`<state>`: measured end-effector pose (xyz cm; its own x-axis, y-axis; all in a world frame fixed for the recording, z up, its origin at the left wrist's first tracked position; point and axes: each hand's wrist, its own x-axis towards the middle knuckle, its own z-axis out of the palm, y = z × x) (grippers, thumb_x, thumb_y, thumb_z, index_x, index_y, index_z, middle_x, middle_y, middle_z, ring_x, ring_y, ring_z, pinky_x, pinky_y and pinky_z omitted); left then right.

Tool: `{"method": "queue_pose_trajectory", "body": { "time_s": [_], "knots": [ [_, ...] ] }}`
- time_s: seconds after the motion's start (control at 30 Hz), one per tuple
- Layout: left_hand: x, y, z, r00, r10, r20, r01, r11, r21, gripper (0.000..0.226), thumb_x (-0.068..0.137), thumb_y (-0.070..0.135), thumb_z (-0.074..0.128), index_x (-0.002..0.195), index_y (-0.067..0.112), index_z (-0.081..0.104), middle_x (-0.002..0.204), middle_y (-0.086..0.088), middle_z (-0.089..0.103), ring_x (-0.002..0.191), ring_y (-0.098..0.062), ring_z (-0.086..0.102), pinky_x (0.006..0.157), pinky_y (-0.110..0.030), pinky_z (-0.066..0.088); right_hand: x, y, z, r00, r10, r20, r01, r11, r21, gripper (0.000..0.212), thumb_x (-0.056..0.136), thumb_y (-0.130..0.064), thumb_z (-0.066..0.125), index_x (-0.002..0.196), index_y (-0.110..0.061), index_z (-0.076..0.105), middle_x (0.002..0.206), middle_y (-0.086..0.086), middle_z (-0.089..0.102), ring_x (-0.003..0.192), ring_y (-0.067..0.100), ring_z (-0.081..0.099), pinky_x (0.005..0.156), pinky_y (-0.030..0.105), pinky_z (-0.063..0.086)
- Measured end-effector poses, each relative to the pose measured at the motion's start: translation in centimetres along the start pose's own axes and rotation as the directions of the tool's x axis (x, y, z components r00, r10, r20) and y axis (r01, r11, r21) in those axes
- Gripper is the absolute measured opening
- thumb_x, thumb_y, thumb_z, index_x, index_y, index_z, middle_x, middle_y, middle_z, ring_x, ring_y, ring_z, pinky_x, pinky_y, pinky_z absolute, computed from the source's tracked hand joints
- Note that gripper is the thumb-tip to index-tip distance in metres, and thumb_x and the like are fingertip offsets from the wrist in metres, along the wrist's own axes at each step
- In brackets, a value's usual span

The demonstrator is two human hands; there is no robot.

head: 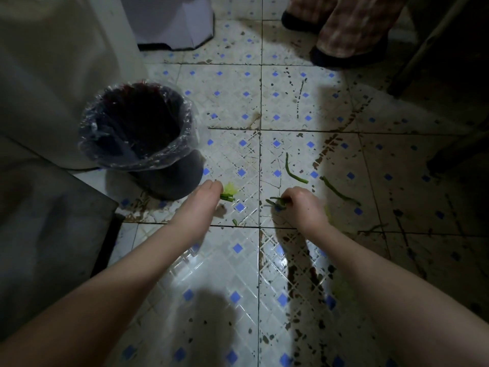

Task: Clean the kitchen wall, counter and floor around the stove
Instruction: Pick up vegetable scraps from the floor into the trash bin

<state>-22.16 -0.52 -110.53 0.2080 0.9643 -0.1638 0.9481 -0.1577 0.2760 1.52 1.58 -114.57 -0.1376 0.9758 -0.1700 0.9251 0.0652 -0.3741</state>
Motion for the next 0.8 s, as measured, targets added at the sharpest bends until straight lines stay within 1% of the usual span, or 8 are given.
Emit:
{"method": "queue_pose_trajectory", "body": {
  "time_s": [0.07, 0.13, 0.2, 0.3, 0.4, 0.57, 0.7, 0.8],
  "knots": [
    [0.0, -0.1, 0.5, 1.0, -0.001, 0.002, 0.001, 1.0, -0.012, 0.034, 0.076, -0.014, 0.054, 0.099, 0.011, 0.046, 0.094, -0.004, 0.042, 0.088, -0.023, 0.047, 0.069, -0.031, 0.038, 0.1, -0.2, 0.9, 0.999, -0.032, 0.031, 0.032, 0.999, -0.003, 0.022, 0.087, -0.006, 0.054, 0.104, -0.015, 0.065, 0.101, 0.004, 0.064, 0.092, 0.025, 0.058, 0.074, 0.034, 0.048],
    [0.1, -0.2, 0.9, 1.0, -0.008, 0.011, 0.009, 0.999, -0.044, 0.03, 0.08, -0.012, 0.051, 0.101, 0.01, 0.048, 0.097, -0.007, 0.046, 0.09, -0.024, 0.048, 0.074, -0.035, 0.042, 0.3, -0.4, 1.6, 0.998, -0.054, 0.04, 0.055, 0.998, -0.011, 0.032, 0.086, 0.001, 0.049, 0.108, -0.015, 0.065, 0.104, 0.005, 0.064, 0.094, 0.025, 0.057, 0.079, 0.035, 0.049],
    [0.2, -0.3, 1.4, 1.0, -0.015, 0.024, 0.017, 0.997, -0.07, 0.028, 0.083, -0.011, 0.047, 0.103, 0.009, 0.049, 0.101, -0.009, 0.048, 0.093, -0.025, 0.048, 0.077, -0.035, 0.042, 0.5, -0.4, 2.2, 0.997, -0.068, 0.023, 0.068, 0.998, -0.006, 0.033, 0.086, 0.003, 0.048, 0.108, -0.013, 0.066, 0.103, 0.007, 0.065, 0.094, 0.026, 0.057, 0.079, 0.035, 0.048],
    [0.0, -0.7, 2.4, 0.999, -0.03, 0.031, 0.032, 0.996, -0.082, 0.026, 0.088, -0.008, 0.048, 0.104, 0.012, 0.048, 0.102, -0.007, 0.048, 0.094, -0.023, 0.049, 0.078, -0.032, 0.041, 0.4, -0.3, 2.9, 0.991, -0.133, 0.021, 0.133, 0.991, -0.009, 0.026, 0.084, 0.003, 0.049, 0.097, -0.01, 0.067, 0.094, 0.007, 0.065, 0.089, 0.027, 0.059, 0.071, 0.034, 0.046],
    [-0.4, -1.2, 3.1, 0.997, -0.05, 0.054, 0.055, 0.994, -0.095, 0.021, 0.091, -0.004, 0.047, 0.105, 0.012, 0.047, 0.103, -0.008, 0.048, 0.095, -0.024, 0.049, 0.078, -0.032, 0.04, -0.1, -0.1, 3.6, 0.975, -0.212, 0.066, 0.215, 0.976, -0.039, 0.022, 0.084, 0.0, 0.053, 0.1, -0.008, 0.067, 0.097, 0.008, 0.065, 0.091, 0.027, 0.059, 0.077, 0.039, 0.05],
    [-0.6, -1.3, 4.0, 0.988, -0.095, 0.12, 0.105, 0.991, -0.084, 0.026, 0.091, -0.006, 0.046, 0.109, 0.012, 0.047, 0.106, -0.008, 0.049, 0.098, -0.025, 0.05, 0.08, -0.035, 0.043, 0.3, 0.1, 4.2, 0.985, -0.155, 0.075, 0.154, 0.988, 0.026, 0.018, 0.087, 0.0, 0.052, 0.097, -0.005, 0.066, 0.096, 0.011, 0.061, 0.091, 0.027, 0.054, 0.077, 0.041, 0.048],
    [-0.2, -0.7, 4.9, 0.983, -0.048, 0.178, 0.063, 0.995, -0.078, 0.026, 0.091, -0.006, 0.046, 0.111, 0.01, 0.048, 0.108, -0.009, 0.05, 0.097, -0.026, 0.053, 0.082, -0.037, 0.046, 0.6, 0.0, 4.3, 0.988, -0.131, 0.085, 0.127, 0.991, 0.047, 0.013, 0.086, 0.001, 0.05, 0.091, -0.002, 0.062, 0.092, 0.012, 0.058, 0.086, 0.027, 0.052, 0.073, 0.042, 0.049],
    [0.4, -0.2, 5.8, 0.98, -0.028, 0.197, 0.035, 0.999, -0.031, 0.029, 0.093, -0.004, 0.044, 0.117, 0.011, 0.048, 0.112, -0.009, 0.053, 0.099, -0.026, 0.053, 0.083, -0.036, 0.046, 0.7, 0.1, 4.4, 0.985, -0.14, 0.1, 0.136, 0.99, 0.039, 0.014, 0.085, 0.001, 0.048, 0.093, -0.004, 0.059, 0.094, 0.012, 0.055, 0.088, 0.027, 0.05, 0.072, 0.039, 0.048]
  ]
}}
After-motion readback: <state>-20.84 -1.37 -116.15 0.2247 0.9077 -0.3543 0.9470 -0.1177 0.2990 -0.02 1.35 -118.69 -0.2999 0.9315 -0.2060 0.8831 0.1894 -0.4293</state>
